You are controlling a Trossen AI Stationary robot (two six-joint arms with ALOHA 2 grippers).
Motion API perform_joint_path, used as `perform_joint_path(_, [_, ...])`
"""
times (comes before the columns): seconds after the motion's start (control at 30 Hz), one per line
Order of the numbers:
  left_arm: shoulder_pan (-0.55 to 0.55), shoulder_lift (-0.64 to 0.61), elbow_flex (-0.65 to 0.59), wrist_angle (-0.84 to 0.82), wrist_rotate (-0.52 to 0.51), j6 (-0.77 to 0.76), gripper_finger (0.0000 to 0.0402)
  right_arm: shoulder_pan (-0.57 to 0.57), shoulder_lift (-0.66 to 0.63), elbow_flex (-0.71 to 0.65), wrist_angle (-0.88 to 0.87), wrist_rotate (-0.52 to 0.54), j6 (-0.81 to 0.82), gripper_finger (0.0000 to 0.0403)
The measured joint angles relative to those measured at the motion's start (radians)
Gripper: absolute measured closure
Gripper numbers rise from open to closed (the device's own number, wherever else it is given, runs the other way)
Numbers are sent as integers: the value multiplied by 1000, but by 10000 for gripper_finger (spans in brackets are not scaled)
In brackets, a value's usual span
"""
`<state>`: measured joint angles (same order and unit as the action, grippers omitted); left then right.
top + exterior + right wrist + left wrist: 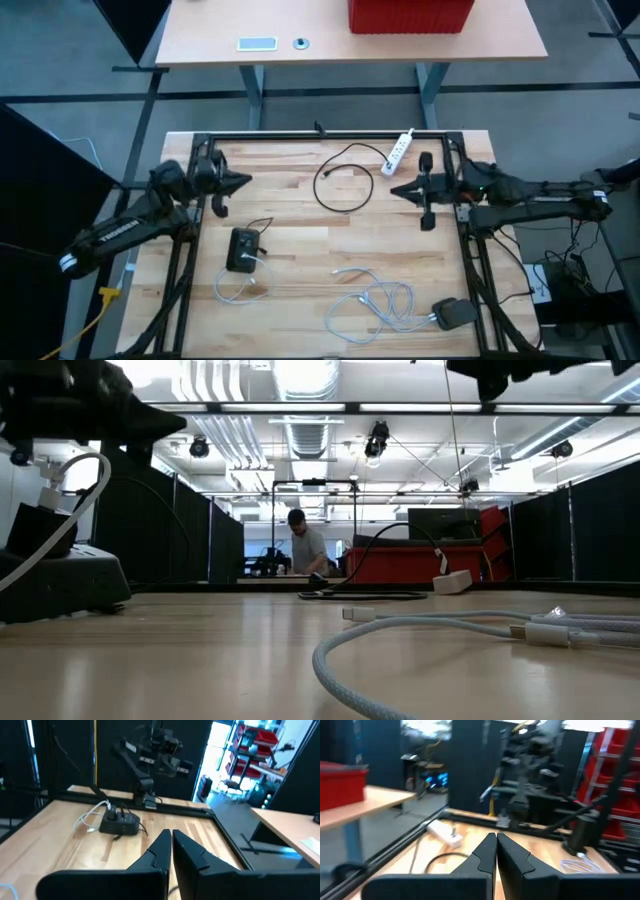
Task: Insert USB
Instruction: Return to Home Position
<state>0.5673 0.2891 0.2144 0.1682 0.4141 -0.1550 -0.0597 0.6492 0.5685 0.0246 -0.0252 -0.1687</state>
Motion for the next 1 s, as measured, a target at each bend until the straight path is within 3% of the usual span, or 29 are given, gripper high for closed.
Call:
perform_joint_path(0.23, [-297,6,-51,-16,-357,111,402,0,76,-127,227,8,12,403])
perform_joint_path(0.4, [-456,13,-51,-18,-490,176,402,0,153,-131,245,56,24,403])
perform_joint_path(0.53, [-490,-4,-53,-75,-504,193,402,0,149,-146,249,54,18,403])
perform_joint_path(0.67, [-466,-64,-51,-175,-456,198,402,0,54,-190,246,55,18,403])
perform_joint_path(0.87, [-458,-164,-57,-179,-434,197,402,0,-95,-278,251,52,39,403])
perform_joint_path(1.0, [-458,-189,-93,-155,-479,189,402,0,-134,-323,279,52,63,403])
